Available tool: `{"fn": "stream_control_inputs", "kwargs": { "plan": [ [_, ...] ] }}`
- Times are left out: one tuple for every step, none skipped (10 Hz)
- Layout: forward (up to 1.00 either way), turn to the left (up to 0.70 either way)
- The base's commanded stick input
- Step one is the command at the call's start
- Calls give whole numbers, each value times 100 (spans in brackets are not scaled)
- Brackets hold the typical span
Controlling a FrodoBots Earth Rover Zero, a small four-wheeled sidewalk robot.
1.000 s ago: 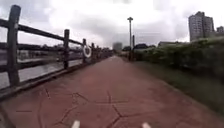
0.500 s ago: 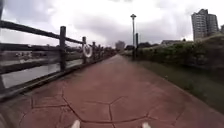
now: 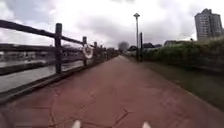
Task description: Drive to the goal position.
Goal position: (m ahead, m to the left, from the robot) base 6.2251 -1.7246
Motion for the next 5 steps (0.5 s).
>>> {"fn": "stream_control_inputs", "kwargs": {
  "plan": [
    [85, -24],
    [85, 1],
    [85, 10],
    [85, 10],
    [85, 10]
  ]
}}
